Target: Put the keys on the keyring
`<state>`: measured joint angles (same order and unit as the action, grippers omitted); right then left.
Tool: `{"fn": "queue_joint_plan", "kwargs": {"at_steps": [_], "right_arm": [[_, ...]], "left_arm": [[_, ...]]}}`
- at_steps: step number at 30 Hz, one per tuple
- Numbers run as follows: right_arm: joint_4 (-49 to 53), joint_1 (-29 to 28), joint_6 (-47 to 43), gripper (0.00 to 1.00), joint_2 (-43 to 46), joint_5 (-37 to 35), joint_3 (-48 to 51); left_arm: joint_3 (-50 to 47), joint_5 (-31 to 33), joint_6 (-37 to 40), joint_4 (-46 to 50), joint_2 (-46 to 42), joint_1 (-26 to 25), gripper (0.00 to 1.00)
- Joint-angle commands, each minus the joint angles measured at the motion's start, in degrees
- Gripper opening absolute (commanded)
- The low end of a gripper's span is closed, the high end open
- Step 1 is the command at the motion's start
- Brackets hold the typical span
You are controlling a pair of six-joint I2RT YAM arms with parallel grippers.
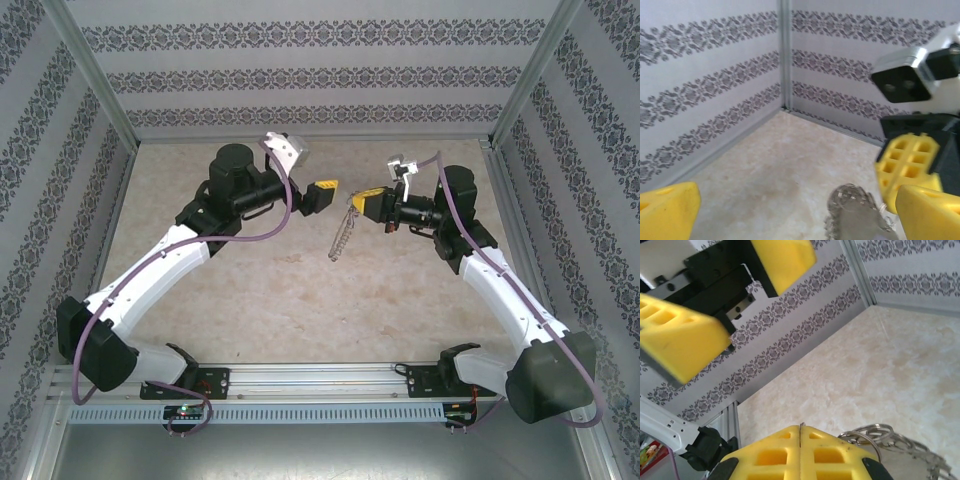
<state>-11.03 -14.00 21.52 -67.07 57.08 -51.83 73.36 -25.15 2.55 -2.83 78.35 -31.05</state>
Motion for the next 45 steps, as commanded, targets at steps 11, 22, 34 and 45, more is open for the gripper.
{"fn": "queue_joint_plan", "kwargs": {"at_steps": [11,22,34,45], "right_arm": [[-10.56,-0.01,1.25,0.0,-3.46,1.97,-9.57],[-9.67,-0.03,1.01,0.0,-11.44,7.72,-16.17],[-9.28,0.2,2.96,0.0,-12.65,5.64,-14.55],[-9.52,-0.47,3.34,0.0,-13.96,6.4,-14.61]], "left_arm": [[11.16,-14.42,-21.63,-6.67,7.83,9.15,0.9],[16.08,-33.74,-16.5,3.14,12.03,11.23,0.41],[14.76,-41.79,-12.2,6.63,14.7,11.14,0.33],[16.61,-47.0,-9.05,8.81,17.25,10.05,0.31]]}}
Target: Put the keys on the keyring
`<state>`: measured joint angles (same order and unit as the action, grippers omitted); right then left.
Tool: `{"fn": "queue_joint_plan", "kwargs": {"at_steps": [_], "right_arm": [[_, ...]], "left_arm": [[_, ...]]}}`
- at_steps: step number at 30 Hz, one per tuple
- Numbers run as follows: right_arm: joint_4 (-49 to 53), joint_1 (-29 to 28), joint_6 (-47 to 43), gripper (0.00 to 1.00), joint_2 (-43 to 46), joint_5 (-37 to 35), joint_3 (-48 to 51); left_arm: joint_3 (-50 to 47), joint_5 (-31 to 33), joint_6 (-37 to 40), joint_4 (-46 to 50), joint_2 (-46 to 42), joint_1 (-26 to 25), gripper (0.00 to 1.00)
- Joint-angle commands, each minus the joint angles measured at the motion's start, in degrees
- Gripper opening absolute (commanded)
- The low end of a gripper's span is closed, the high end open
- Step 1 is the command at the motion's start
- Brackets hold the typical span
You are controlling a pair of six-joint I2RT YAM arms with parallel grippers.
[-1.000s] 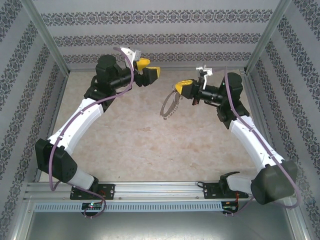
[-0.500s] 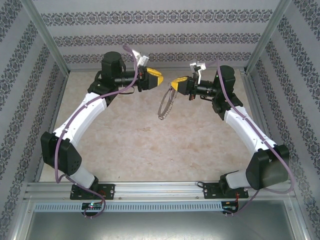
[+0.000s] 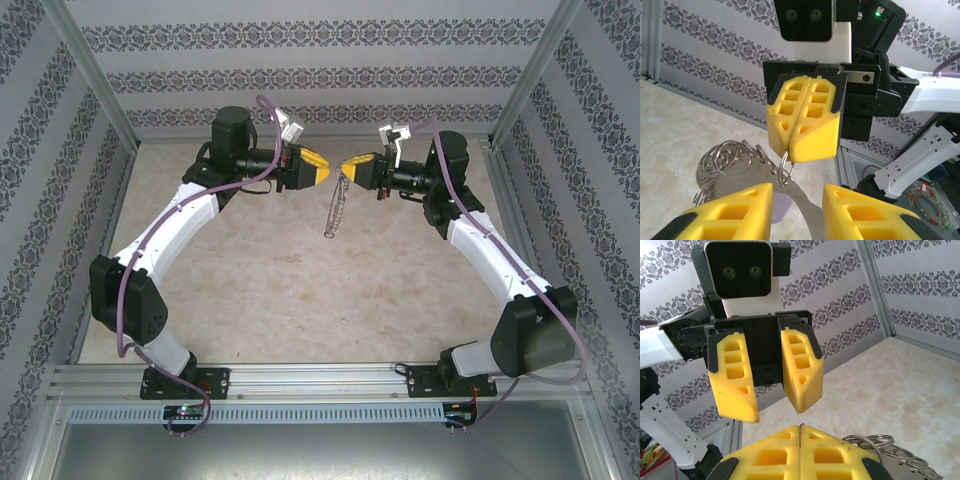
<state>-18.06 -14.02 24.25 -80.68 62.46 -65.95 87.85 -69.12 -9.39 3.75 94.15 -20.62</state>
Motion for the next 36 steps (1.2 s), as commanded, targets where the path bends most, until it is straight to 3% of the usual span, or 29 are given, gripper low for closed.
{"fn": "queue_joint_plan", "kwargs": {"at_steps": [1,14,24,36], "right_arm": [[-2.59,-0.58,0.56,0.0,-0.48,1.16,-0.47],[-0.96,-1.36,-0.37,0.0,-0.97,2.82,-0.21],[8.39,-1.41,-6.23,0.0,-1.4,7.16,-2.79],[13.55,-1.66,-10.04,0.0,-1.84,7.21,-3.91]], "left_arm": [[2.43,-3.21,3.43,3.11,1.71,-0.55,0.31],[5.88,-4.39,7.57,8.44,4.19,-1.11,0.31],[22.05,-6.74,32.21,45.37,11.49,-1.3,0.34],[25.48,-4.7,37.17,52.72,14.69,-1.29,0.32]]}}
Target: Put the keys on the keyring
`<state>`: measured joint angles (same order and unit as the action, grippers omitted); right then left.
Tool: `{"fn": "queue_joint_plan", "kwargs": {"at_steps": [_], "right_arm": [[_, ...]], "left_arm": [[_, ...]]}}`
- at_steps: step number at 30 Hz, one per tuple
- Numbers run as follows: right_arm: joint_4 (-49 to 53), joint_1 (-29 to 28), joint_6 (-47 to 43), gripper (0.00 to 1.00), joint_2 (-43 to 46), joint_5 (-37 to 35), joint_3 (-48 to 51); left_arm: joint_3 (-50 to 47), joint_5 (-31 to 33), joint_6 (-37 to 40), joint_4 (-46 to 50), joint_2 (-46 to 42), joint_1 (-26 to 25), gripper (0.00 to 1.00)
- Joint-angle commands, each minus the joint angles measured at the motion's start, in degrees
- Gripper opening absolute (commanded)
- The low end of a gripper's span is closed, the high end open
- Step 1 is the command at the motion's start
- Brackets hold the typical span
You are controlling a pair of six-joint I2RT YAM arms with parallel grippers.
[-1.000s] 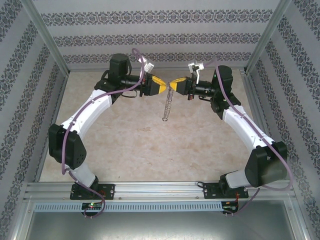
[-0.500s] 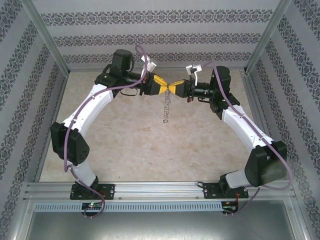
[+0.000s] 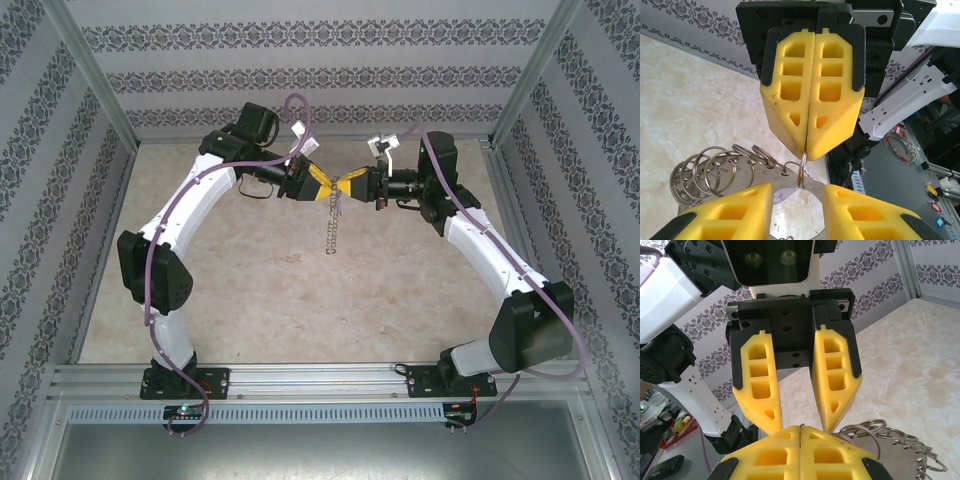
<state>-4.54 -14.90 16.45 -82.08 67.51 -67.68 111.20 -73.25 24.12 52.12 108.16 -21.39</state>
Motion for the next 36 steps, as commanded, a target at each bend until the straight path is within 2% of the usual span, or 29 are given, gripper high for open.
{"fn": "queue_joint_plan", "kwargs": {"at_steps": [1,14,25,29,33,36], "right_arm": [[0.29,-0.83,-2.44,0.0,-0.62,2.18,-2.26],[2.95,-2.08,-4.66,0.0,-1.71,1.91,-3.33],[4.24,-2.75,-5.63,0.0,-2.33,1.71,-3.8],[4.74,-2.82,-5.93,0.0,-2.37,1.69,-3.84],[5.73,-2.88,-6.48,0.0,-2.38,1.72,-4.31],[6.22,-2.86,-6.52,0.0,-2.07,1.34,-4.69]], "left_arm": [[2.18,-0.56,3.74,4.55,0.87,-0.58,0.32],[3.12,-0.75,3.95,5.1,2.11,-0.8,0.32],[3.24,-1.6,5.14,5.86,2.31,-1.12,0.27],[3.24,-2.14,5.49,5.69,2.3,-1.21,0.18],[3.24,-2.83,5.93,5.39,2.21,-1.28,0.0],[3.02,-3.03,5.74,4.57,2.02,-1.28,0.0]]}}
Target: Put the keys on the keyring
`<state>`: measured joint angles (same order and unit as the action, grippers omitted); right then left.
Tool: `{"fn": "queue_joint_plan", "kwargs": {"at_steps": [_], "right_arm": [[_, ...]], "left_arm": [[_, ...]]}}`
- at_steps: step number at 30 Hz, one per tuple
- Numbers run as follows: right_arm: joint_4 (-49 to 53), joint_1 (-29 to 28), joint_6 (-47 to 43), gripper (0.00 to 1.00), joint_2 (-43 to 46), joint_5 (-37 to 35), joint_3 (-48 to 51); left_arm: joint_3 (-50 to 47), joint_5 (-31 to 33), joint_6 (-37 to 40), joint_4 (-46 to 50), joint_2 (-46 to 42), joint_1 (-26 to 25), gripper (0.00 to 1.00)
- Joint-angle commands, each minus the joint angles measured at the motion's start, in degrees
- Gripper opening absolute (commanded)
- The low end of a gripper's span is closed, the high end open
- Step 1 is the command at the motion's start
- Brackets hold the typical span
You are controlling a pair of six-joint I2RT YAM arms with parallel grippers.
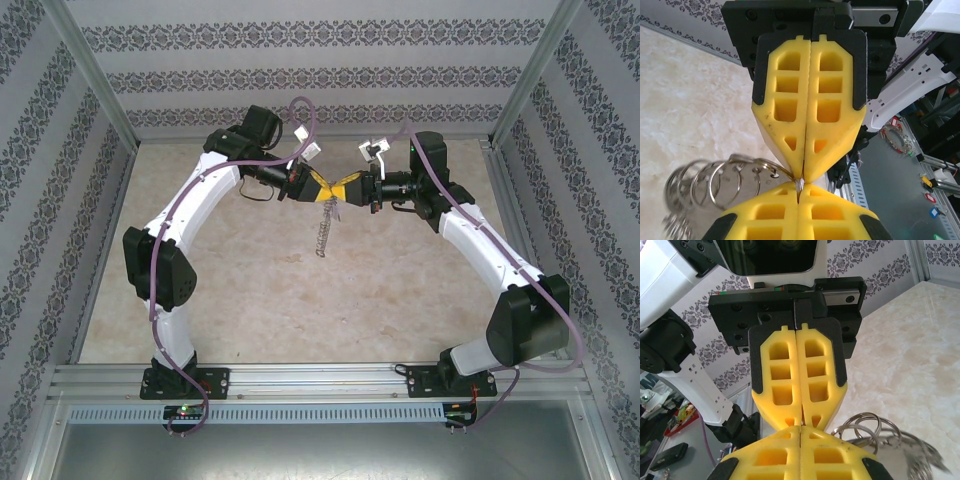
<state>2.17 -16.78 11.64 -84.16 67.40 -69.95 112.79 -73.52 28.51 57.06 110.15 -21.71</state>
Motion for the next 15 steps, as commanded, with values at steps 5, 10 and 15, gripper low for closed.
{"fn": "queue_joint_plan", "kwargs": {"at_steps": [5,10,15], "right_arm": [[-0.23,0.05,-0.31,0.29,1.55,-1.83,-2.61],[-4.42,3.15,4.18,0.39,6.91,-5.92,1.77],[-5.79,4.66,6.24,0.37,11.76,-9.03,7.45]], "left_arm": [[0.05,-2.47,-0.78,-4.44,-1.1,-0.93,0.0],[-0.92,-2.4,-3.33,-8.87,-2.56,-0.86,0.0],[-2.17,-2.39,-5.87,-13.53,-4.56,-0.88,0.0]]}}
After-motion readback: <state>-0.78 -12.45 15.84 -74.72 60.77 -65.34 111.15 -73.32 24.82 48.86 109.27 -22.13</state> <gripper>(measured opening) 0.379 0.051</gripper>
